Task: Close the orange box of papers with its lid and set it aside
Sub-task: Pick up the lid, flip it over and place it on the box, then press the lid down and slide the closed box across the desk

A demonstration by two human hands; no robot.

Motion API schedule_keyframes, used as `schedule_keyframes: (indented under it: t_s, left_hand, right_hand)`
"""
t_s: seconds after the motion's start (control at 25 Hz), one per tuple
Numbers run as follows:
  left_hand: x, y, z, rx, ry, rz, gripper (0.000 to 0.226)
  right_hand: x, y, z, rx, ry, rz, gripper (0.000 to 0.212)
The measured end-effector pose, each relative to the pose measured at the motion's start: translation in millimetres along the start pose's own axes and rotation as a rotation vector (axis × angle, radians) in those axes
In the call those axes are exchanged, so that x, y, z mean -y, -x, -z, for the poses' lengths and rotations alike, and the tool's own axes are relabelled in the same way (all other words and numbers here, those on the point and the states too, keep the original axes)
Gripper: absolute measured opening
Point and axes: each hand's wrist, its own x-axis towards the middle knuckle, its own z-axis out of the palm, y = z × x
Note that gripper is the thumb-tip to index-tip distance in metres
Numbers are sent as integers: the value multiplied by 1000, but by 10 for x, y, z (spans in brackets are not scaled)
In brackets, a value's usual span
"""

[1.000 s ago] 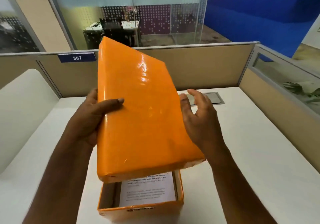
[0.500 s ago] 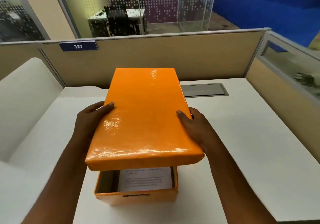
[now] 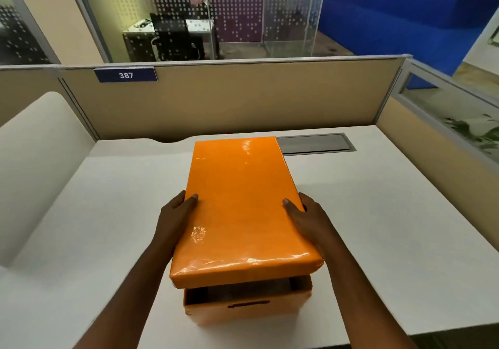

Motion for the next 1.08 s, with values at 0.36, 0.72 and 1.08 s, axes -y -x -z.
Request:
schedule_keyframes:
  t_s: [0.36,0.72,1.08]
  left_hand:
    - [151,-78,36,98,-17,2,43]
    - [228,-64,-29,120,-84,-17,45]
    - [311,-25,-67,120,-113,-2,45]
  right_hand:
    - [-59,2,-111,-3,60,-93,60]
    - [-141,-63,-57,27,55,-113,61]
    - [-229,-125,-25,36,60,-73,60]
